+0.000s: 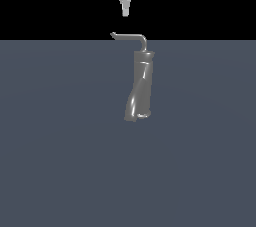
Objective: Turn on the faucet by rotating a designated handle.
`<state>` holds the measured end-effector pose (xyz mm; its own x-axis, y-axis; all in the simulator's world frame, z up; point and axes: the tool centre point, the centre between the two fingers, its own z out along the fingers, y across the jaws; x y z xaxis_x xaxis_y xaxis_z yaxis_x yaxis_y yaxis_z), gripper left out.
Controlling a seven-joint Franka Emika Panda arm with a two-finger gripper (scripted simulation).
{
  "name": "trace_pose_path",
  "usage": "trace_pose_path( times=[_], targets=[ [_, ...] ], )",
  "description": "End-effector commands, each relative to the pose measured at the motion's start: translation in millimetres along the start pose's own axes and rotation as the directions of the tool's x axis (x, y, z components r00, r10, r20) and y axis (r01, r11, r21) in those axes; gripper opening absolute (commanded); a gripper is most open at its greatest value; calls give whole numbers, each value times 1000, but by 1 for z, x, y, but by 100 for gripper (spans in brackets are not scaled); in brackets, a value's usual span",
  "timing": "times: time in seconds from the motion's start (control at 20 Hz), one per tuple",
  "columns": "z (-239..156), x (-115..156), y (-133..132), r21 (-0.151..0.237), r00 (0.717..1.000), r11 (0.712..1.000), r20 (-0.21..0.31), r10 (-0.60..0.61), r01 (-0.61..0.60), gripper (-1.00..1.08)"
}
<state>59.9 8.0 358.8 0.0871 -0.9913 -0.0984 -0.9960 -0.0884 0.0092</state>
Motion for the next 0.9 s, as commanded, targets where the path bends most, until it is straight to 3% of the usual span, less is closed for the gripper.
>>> trace_pose_path(
  times=[0.0,0.4,0.85],
  targets=[
    [11,-1,-12,2,998,998,-17,66,-66,-100],
    [42,-4,-41,20,972,974,-64,227,-226,-100],
    [58,-7,-56,38,948,952,-89,307,-305,-100]
  ],
)
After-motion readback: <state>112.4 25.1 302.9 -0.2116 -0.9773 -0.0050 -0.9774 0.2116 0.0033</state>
